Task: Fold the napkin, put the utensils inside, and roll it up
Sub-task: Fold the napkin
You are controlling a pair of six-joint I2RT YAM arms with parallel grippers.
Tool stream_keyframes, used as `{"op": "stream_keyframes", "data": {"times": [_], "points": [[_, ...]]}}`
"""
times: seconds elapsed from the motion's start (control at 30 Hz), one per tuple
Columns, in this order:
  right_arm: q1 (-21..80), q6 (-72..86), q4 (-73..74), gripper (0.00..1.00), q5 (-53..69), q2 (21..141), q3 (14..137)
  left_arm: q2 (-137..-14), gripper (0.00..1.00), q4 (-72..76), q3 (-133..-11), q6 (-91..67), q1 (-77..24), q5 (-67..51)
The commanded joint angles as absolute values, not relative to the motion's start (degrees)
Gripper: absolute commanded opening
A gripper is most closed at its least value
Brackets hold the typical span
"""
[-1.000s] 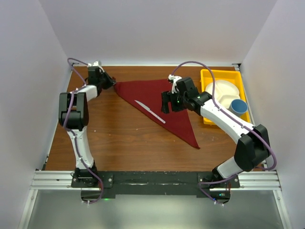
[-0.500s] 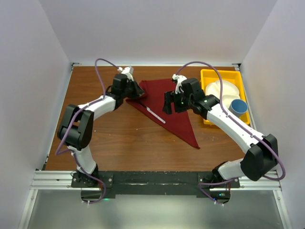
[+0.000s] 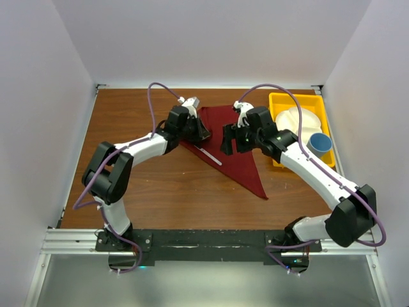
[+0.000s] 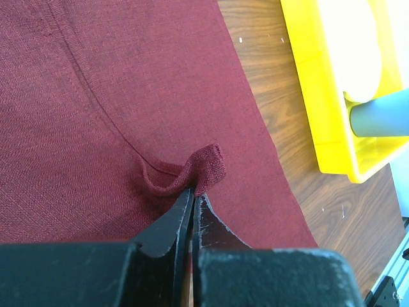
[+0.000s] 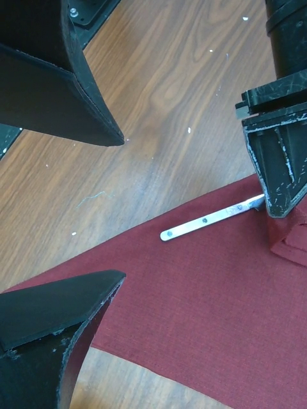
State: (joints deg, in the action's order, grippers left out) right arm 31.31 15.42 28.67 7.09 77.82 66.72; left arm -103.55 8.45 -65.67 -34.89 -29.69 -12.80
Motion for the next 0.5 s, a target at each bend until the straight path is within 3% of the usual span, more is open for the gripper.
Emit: {"op": "stream_keyframes", "data": {"times": [0.0, 0.47], "points": [[30.9, 14.9, 27.8, 0.82, 7.5, 75.8, 66.4, -102.6, 0.03, 9.1, -64.9, -34.8, -30.6, -12.6], [30.8, 15.0, 27.7, 0.83, 7.6, 75.3, 65.8, -103.0, 0.03, 7.9, -61.4, -34.5, -31.5, -13.7]]}}
